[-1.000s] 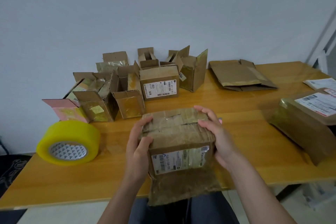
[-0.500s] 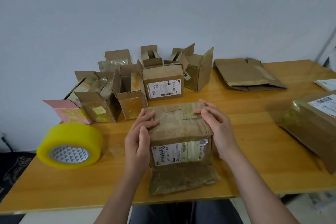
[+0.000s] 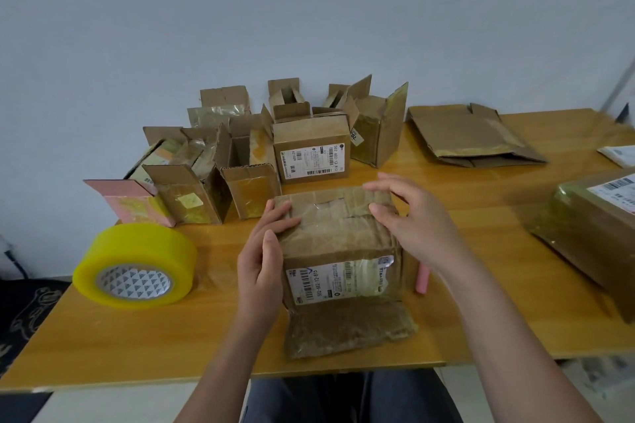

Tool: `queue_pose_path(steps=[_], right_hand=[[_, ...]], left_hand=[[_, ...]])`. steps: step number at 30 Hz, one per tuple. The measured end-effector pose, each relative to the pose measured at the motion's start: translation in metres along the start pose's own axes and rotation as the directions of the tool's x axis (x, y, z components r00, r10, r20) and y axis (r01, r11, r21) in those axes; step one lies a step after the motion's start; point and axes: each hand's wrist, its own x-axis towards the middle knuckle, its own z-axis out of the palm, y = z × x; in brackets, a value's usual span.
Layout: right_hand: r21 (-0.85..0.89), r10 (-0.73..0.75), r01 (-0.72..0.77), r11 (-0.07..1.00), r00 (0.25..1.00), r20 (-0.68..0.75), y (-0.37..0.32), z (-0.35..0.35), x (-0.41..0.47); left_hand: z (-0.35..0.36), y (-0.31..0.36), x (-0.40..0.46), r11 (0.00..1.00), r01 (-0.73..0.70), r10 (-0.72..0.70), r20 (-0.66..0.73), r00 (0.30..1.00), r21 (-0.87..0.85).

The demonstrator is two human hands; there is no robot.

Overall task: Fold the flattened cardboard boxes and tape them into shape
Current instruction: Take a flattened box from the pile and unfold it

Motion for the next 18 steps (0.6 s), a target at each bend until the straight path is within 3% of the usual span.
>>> queue_pose_path(steps=[4, 9, 13, 18], right_hand=[[0.135, -0.113, 0.089, 0.987, 0.976, 0.184, -0.001, 0.012, -0.009], [0.261, -0.055, 0.016, 0.965, 0.988, 0.141, 0.019, 0.016, -0.010], [0.192, -0.068, 0.054, 0.980, 0.995, 0.068, 0.022, 0.019, -0.009], [-0.005, -0.066, 0.066, 0.998, 0.998, 0.020, 0.014, 0.020, -0.014]], left_hand=[[-0.010, -0.003, -0.004, 1.000, 0.018, -0.018, -0.014, 1.000, 0.007], [0.000, 0.000, 0.000, 1.000, 0.023, -0.024, 0.014, 1.000, 0.017], [0.004, -0.004, 0.003, 1.000, 0.011, -0.011, -0.002, 1.000, 0.013], [-0.002, 0.003, 0.003, 0.992, 0.092, -0.096, 0.037, 0.995, 0.092]])
